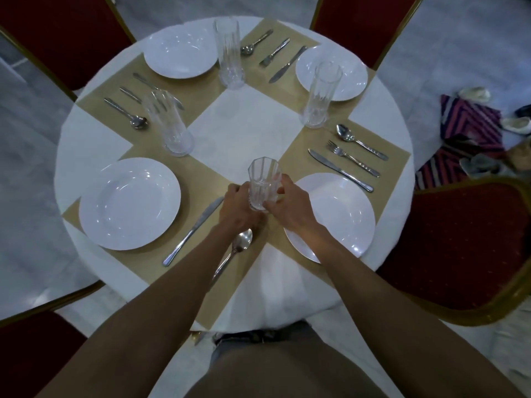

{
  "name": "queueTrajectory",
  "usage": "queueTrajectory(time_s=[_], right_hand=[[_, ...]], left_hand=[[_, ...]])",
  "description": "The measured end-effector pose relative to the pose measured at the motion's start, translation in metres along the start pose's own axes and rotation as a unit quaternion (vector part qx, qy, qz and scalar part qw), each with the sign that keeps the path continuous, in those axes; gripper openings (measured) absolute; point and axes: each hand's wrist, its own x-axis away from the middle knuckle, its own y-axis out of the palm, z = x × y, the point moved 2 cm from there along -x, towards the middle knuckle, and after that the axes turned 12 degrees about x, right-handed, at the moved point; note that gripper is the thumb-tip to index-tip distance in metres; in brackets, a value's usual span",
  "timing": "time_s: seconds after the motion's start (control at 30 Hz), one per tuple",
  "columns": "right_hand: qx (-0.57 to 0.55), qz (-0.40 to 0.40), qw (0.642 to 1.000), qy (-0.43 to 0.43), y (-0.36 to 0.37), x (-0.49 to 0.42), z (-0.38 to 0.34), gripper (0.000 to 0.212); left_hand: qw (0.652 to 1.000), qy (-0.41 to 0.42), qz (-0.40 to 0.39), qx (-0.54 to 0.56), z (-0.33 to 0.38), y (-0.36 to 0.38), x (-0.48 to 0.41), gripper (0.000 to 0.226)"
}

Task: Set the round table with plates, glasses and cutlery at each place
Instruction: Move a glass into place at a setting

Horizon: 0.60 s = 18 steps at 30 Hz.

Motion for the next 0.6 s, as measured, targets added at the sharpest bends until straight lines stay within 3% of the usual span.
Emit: queueTrajectory(time_s=[0.17, 0.33, 0.4, 0.6], right_hand=[[-0.006, 0.005, 1.000, -0.016, -0.0026, -0.0017, -0.0010, 0.058], [0.002, 0.010, 1.000, -0.008, -0.0004, -0.0040, -0.0006, 0.055], [0.006, 0.011, 1.000, -0.007, 0.0004, -0.0046, 0.0001, 0.055], [0.026, 0.021, 0.999, -0.012, 0.0017, -0.0050, 0.0004, 0.059]], left_hand=[[1.000, -0.019, 0.001, 0.022, 0.0046, -0.0035, -0.0001, 0.074], [0.997, -0.033, 0.022, 0.072, -0.0010, -0.0063, 0.0018, 0.060], [0.998, 0.004, 0.014, 0.055, -0.0008, -0.0033, 0.0000, 0.054], [0.998, 0.016, 0.023, 0.062, -0.0018, -0.0033, -0.0005, 0.059]])
